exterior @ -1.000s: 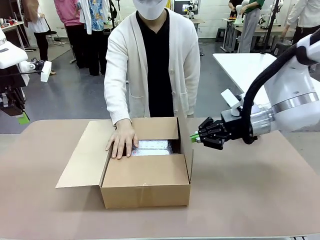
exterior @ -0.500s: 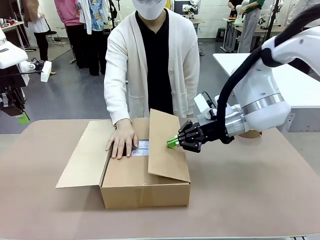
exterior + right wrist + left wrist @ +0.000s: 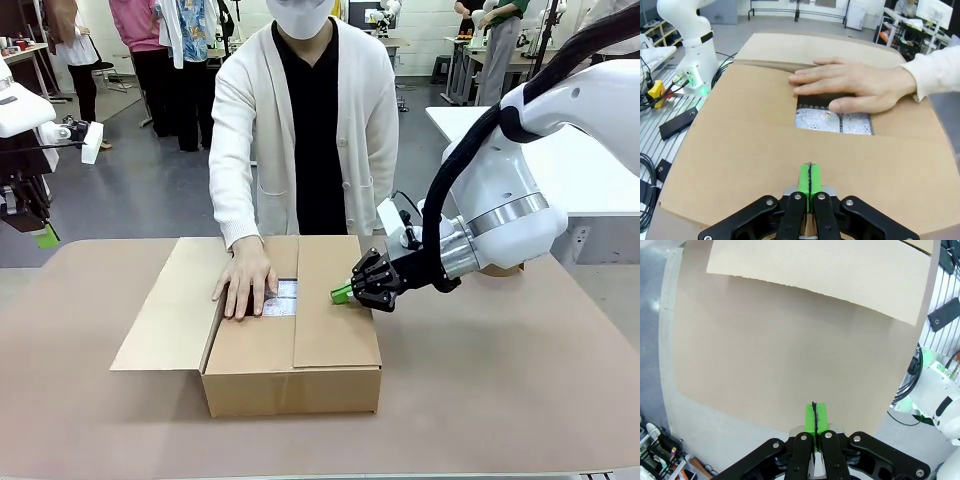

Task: Wrap the clocks to prevent damage.
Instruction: Push the right (or left) flap of the Package Box to close it.

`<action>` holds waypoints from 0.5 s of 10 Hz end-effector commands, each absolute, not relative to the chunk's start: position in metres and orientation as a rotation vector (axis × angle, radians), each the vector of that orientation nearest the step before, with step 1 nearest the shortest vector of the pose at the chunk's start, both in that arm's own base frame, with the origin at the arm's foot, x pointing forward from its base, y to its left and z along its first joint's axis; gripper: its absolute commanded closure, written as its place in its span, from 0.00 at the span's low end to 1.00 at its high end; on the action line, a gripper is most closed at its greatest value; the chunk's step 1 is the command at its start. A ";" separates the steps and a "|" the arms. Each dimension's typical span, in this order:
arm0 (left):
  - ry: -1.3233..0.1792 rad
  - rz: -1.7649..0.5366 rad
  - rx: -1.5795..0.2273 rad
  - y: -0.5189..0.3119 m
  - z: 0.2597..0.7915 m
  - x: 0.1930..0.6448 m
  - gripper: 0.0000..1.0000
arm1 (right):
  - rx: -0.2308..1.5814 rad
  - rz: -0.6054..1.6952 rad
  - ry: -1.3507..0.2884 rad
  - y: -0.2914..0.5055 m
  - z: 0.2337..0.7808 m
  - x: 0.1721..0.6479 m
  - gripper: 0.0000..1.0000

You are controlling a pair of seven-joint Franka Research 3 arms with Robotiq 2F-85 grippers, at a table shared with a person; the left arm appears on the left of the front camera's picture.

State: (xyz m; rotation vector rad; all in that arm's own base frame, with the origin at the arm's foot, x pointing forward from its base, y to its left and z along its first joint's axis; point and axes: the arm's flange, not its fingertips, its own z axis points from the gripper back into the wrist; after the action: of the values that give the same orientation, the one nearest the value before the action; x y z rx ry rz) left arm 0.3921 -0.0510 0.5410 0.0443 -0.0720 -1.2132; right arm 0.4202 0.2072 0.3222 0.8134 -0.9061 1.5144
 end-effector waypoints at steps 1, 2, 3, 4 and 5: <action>-0.073 -1.200 0.034 -0.051 0.541 0.390 1.00 | 0.711 1.496 -0.886 0.191 0.301 0.421 0.99; -0.073 -1.200 0.034 -0.051 0.541 0.390 1.00 | 0.702 1.491 -0.888 0.185 0.301 0.421 0.99; -0.073 -1.200 0.034 -0.051 0.541 0.390 1.00 | 0.700 1.495 -0.883 0.180 0.299 0.420 0.99; -0.073 -1.200 0.034 -0.051 0.541 0.390 1.00 | 0.699 1.519 -0.868 0.177 0.300 0.417 0.99; -0.073 -1.200 0.034 -0.051 0.541 0.390 1.00 | 0.796 1.497 -0.911 0.198 0.322 0.423 0.99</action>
State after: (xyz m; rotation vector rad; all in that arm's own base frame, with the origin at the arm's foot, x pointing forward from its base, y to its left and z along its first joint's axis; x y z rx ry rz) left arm 0.3921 -0.0510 0.5410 0.0443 -0.0720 -1.2131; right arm 0.4235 0.1976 0.3271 0.7990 -0.9197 1.5000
